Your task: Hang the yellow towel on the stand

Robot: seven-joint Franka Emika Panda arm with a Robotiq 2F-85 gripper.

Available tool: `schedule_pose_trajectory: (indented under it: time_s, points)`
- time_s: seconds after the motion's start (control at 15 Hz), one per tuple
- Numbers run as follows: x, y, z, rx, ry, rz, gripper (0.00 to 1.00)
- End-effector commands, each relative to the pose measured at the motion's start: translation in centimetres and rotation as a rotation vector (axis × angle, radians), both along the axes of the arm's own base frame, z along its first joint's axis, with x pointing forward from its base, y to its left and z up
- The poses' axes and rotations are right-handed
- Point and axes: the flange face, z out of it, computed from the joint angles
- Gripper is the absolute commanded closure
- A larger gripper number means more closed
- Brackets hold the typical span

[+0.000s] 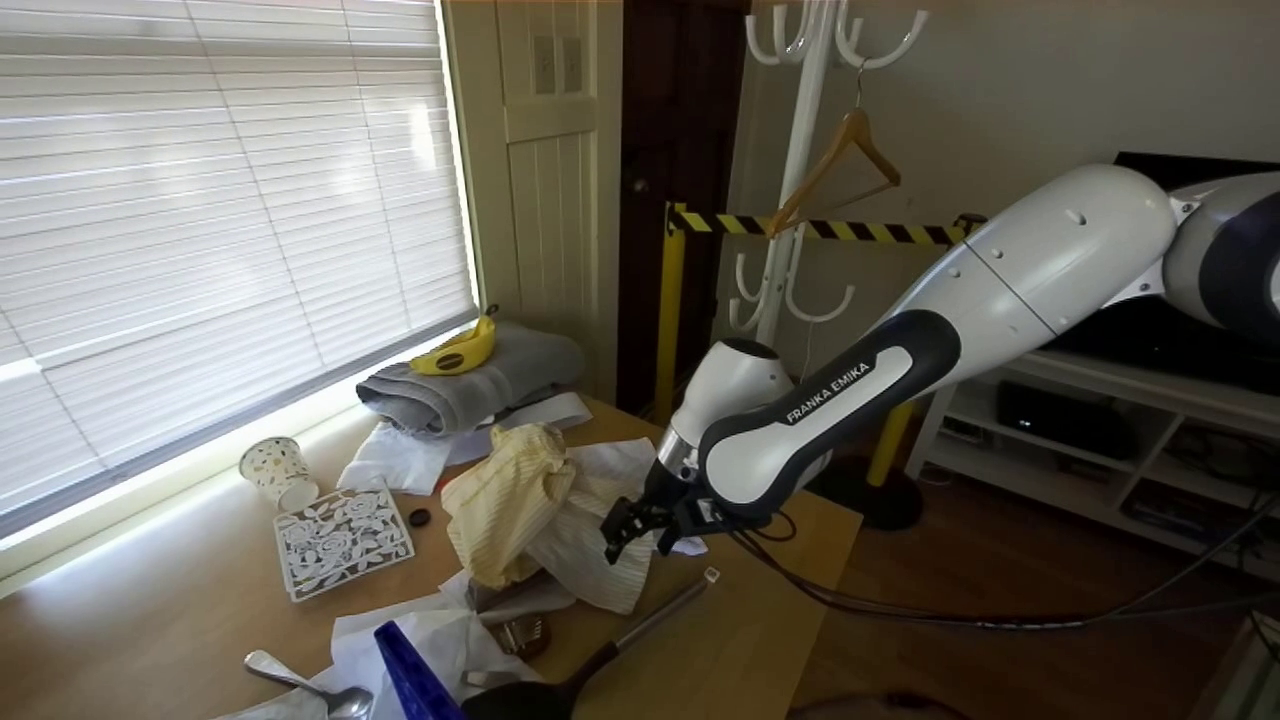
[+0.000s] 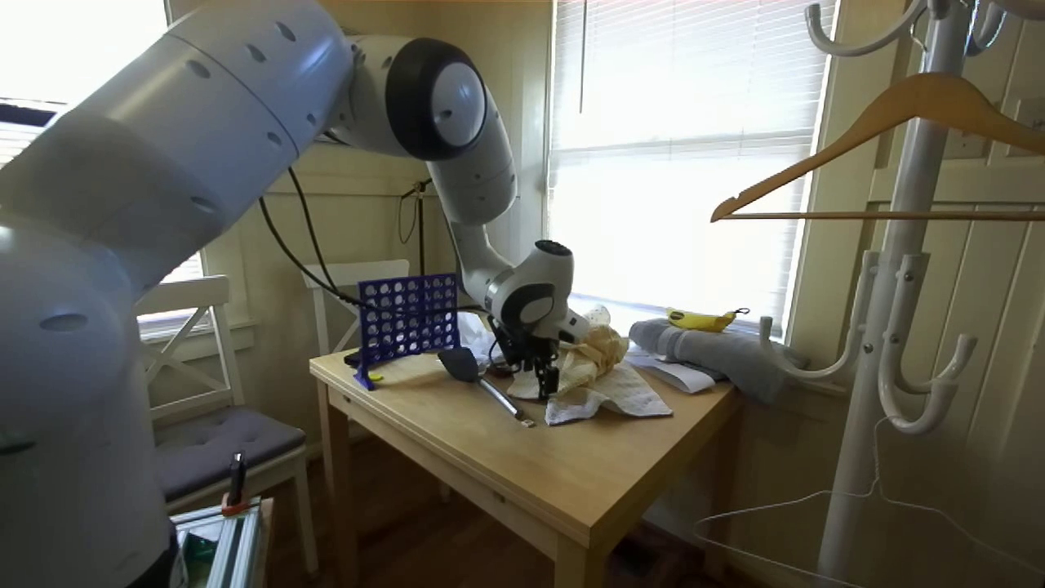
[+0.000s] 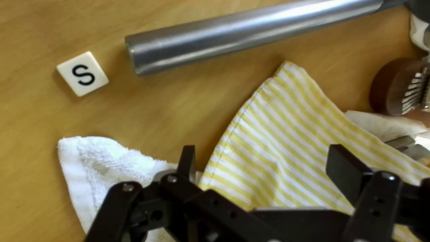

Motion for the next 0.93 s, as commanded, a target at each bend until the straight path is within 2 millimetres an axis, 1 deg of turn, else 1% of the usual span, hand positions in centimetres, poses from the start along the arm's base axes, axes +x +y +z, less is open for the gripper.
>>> schedule_pose_trajectory:
  time_s: [0.0, 0.2, 0.33, 0.6, 0.87]
  points:
    - [0.7, -0.3, -0.5, -0.024, -0.021, -0.016, 0.0]
    - [1.1, -0.7, -0.9, -0.03, -0.034, -0.02, 0.0]
    - [1.2, -0.6, -1.0, -0.021, -0.038, -0.018, 0.0]
    - [1.4, 0.1, -0.9, -0.009, -0.062, -0.014, 0.0]
    - [2.1, 1.1, -0.7, 0.051, -0.086, 0.007, 0.0]
